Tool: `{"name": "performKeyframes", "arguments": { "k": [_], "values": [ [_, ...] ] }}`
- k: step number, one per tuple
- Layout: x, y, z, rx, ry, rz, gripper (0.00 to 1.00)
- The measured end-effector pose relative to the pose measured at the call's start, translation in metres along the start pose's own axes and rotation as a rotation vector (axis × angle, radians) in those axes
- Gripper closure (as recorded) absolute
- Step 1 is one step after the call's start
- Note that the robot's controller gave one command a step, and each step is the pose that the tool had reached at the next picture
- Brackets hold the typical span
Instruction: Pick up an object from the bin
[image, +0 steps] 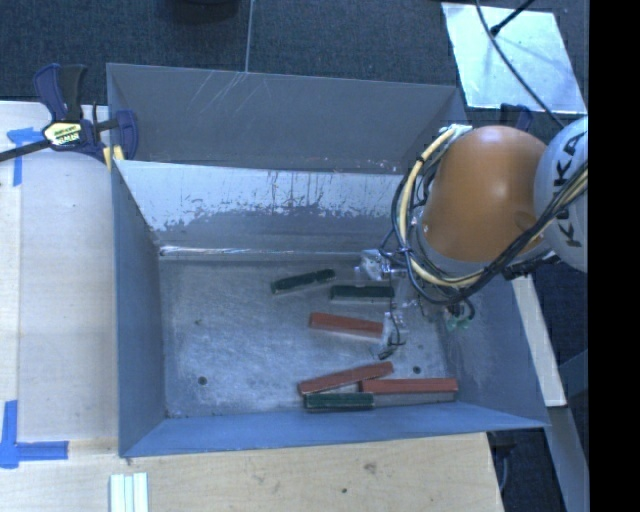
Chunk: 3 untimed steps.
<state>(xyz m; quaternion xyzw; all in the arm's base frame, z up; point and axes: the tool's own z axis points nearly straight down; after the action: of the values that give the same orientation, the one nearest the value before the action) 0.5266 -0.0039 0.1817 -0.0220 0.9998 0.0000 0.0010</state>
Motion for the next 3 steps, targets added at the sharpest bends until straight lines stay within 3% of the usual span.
{"name": "performKeyframes", "arguments": {
  "k": [1, 2, 3],
  "values": [
    [-0.065, 0.007, 0.115, 0.0, -0.004, -0.001, 0.0],
    [-0.067, 0.008, 0.106, -0.002, -0.014, 0.0, 1.0],
    [-0.067, 0.016, -0.053, 0.0, -0.012, 0.034, 1.0]
  ]
}}
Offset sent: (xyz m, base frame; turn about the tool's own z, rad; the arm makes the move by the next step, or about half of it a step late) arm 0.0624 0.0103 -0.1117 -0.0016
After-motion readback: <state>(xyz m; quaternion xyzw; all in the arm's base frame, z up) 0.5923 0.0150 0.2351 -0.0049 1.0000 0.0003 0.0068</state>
